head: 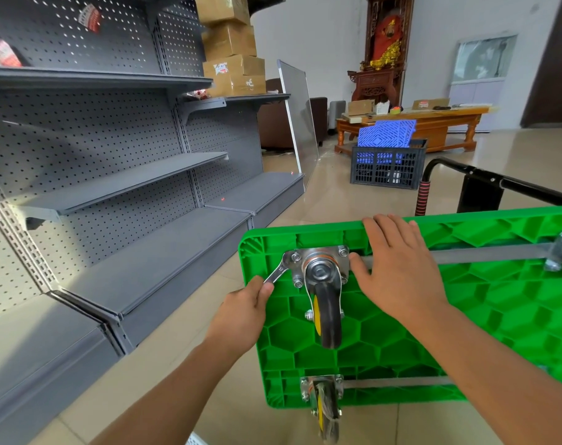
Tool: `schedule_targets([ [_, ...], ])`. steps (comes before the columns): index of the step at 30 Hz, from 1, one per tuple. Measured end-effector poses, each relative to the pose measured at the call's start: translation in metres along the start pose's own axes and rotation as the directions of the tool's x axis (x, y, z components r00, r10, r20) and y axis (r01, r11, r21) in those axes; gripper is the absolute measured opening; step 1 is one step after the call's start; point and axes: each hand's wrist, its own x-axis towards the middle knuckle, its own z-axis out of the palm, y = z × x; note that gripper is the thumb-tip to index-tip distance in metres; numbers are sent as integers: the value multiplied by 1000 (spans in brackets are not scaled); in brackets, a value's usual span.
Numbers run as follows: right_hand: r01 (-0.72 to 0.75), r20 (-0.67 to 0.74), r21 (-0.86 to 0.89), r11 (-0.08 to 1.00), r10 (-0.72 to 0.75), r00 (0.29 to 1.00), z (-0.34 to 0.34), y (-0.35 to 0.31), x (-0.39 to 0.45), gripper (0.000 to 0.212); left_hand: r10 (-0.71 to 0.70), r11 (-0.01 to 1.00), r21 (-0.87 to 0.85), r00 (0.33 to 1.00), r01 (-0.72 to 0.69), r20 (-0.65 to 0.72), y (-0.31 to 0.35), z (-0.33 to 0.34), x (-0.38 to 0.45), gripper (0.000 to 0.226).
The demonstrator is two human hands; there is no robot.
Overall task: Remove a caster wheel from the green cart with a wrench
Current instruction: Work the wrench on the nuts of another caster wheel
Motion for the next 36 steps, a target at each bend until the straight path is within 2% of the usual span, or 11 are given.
schedule_targets([
  [7, 2, 10, -5, 1000, -2, 1000, 1, -1, 1, 67, -147, 989, 32, 989, 146, 19, 7, -20, 12, 67],
  [10, 6, 3, 2, 1000, -6, 1000, 1, 0, 1, 68, -172, 983, 55, 984, 174, -37, 9, -17, 10, 57],
  [14, 12, 4, 4, 1000, -12, 1000, -1, 1, 1, 69, -183, 966, 177, 982, 190, -55, 1, -18, 15, 24],
  [16, 7, 10, 7, 1000, -7, 1000, 0, 1, 1, 69, -183, 950, 242, 980, 196, -73, 1, -23, 15, 31],
  [18, 10, 12, 8, 1000, -10, 1000, 2, 2, 0, 69, -90, 929, 350, 991, 118, -94, 2, -27, 12, 79],
  [19, 12, 14, 7, 1000, -12, 1000, 3, 2, 0, 69, 15, 907, 420, 992, 40, -127, 1, -28, 10, 103],
  [21, 14, 12, 6, 1000, -15, 1000, 4, 3, 0, 67, 284, 810, 567, 945, -146, -163, -4, -29, 9, 129],
  [24, 17, 6, 1, 1000, -17, 1000, 5, 3, 0, 65, 446, 719, 637, 887, -277, -118, -11, -32, 16, 133],
  [28, 19, 14, 2, 1000, -19, 1000, 4, 3, 3, 67, 432, 751, 572, 901, -328, -50, -8, -33, 21, 130],
  [33, 18, 26, 2, 1000, -18, 1000, 3, 6, 3, 65, 470, 801, 444, 881, -402, -50, -8, -33, 28, 119],
  [36, 26, 27, -3, 1000, -26, 999, 2, 7, 3, 64, 510, 786, 422, 859, -451, -31, -13, -40, 33, 112],
])
